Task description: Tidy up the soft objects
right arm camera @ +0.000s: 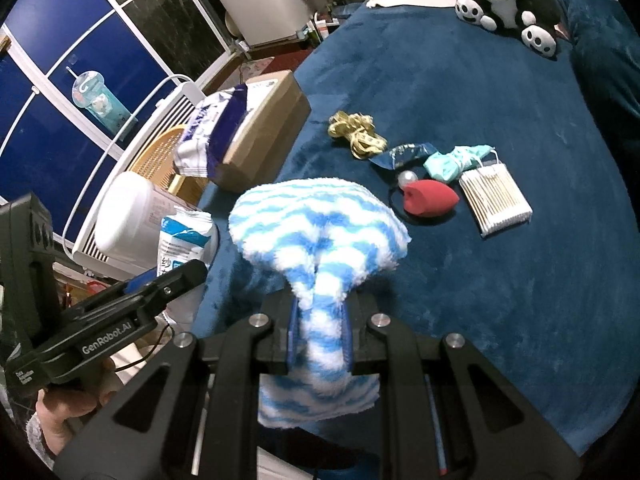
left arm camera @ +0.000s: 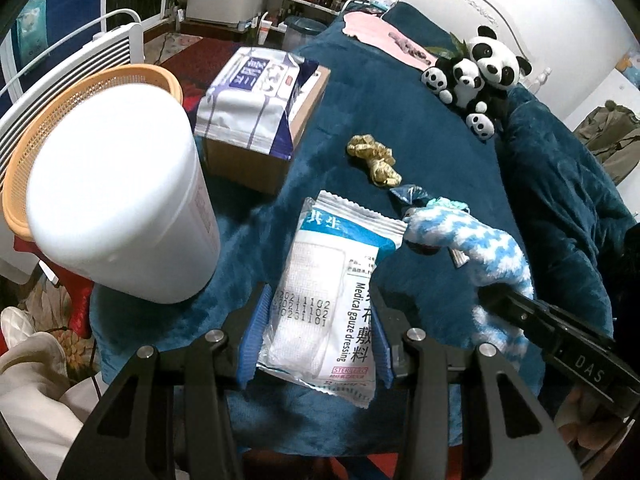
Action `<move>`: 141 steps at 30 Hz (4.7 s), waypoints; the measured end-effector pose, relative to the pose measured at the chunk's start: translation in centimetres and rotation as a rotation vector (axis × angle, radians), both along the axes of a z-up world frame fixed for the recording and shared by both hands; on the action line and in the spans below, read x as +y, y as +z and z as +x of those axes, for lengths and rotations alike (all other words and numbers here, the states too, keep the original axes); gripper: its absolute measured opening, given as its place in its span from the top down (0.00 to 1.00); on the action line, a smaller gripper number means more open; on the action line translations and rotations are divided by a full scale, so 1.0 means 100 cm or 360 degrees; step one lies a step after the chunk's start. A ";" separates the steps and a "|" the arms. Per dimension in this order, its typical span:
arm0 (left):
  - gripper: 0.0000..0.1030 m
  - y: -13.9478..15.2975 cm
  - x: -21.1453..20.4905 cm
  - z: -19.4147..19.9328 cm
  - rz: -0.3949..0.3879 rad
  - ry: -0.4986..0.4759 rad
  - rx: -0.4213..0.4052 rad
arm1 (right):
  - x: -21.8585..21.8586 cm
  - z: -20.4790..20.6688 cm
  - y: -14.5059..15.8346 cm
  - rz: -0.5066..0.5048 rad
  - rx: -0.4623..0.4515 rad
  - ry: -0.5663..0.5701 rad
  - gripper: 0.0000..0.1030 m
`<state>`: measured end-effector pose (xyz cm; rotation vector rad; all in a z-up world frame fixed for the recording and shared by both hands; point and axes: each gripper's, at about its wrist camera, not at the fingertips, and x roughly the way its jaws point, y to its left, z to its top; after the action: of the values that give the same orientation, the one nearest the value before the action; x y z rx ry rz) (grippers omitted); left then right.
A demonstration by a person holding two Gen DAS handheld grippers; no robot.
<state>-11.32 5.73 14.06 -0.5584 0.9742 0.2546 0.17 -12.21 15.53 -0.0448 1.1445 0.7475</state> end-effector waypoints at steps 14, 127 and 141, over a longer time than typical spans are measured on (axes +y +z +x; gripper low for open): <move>0.54 0.035 0.015 -0.007 -0.0011 0.0030 -0.0108 | 0.022 -0.004 0.036 0.0055 -0.0069 0.0041 0.83; 0.02 0.029 0.232 -0.096 -0.0060 0.0656 -0.0021 | 0.266 -0.036 0.056 0.0069 0.0022 0.0433 0.01; 0.01 0.052 0.182 -0.087 0.0012 0.0586 -0.0044 | 0.210 -0.027 0.062 0.0118 0.0016 0.0347 0.00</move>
<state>-20.06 23.97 19.25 -0.7318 0.8387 0.5771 -2.48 8.83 21.75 -0.1052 1.1319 0.9842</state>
